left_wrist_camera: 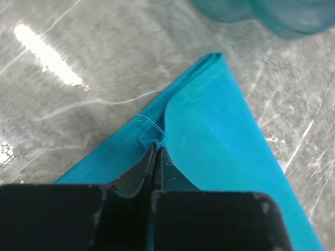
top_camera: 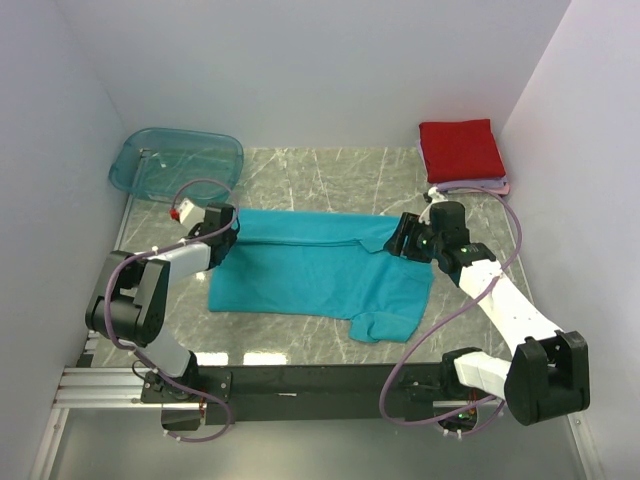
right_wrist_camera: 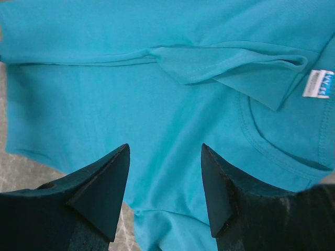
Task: Fold and stack the t-shirts
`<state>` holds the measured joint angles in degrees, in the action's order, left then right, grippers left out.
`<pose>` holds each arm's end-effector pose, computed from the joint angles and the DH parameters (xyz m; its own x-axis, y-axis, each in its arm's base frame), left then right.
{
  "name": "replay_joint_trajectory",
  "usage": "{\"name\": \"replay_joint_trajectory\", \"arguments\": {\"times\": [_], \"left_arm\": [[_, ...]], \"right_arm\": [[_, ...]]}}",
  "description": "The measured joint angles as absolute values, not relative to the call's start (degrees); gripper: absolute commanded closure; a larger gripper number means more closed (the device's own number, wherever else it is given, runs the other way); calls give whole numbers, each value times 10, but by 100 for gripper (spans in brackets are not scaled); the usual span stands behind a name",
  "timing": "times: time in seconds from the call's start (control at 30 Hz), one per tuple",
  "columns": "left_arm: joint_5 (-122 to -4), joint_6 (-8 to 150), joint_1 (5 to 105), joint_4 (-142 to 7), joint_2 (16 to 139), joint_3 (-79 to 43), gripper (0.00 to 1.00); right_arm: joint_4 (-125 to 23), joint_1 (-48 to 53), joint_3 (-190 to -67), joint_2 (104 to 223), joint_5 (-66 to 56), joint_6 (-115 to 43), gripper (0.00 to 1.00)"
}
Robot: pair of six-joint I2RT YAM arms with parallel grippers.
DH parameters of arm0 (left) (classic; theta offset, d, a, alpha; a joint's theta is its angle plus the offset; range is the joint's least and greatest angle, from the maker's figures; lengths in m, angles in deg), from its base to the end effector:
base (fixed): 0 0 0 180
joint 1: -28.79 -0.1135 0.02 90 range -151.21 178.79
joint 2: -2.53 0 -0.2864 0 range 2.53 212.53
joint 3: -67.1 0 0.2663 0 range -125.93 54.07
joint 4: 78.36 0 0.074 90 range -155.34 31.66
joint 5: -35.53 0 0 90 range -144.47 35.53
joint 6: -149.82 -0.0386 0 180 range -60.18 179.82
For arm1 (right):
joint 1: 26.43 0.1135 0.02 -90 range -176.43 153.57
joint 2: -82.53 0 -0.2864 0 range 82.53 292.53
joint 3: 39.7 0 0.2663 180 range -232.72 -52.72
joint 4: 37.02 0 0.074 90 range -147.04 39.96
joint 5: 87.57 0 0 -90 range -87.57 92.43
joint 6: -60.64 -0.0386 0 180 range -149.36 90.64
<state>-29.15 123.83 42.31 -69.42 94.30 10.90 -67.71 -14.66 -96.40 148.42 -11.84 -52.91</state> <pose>0.3180 -0.0595 0.1685 -0.2221 -0.7823 -0.5820 -0.6500 0.5637 -0.5096 0.2442 0.0606 0.2610 -0.7284 0.2438 -0.6403 -0.1002 0.8866 0.4515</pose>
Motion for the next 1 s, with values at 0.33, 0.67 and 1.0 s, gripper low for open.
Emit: {"name": "replay_joint_trajectory", "arguments": {"times": [0.33,0.67,1.0], "left_arm": [[-224,1182,471,-647,943,62,80],[-194,1217,467,-582,946,62,45],[-206,1228,460,-514,923,60,16]], "right_arm": [[-687,-147,-964,1502,-70,-524,37],[-689,-147,-970,1541,-54,-513,36],[-690,-138,-996,1581,-52,-510,38]]}}
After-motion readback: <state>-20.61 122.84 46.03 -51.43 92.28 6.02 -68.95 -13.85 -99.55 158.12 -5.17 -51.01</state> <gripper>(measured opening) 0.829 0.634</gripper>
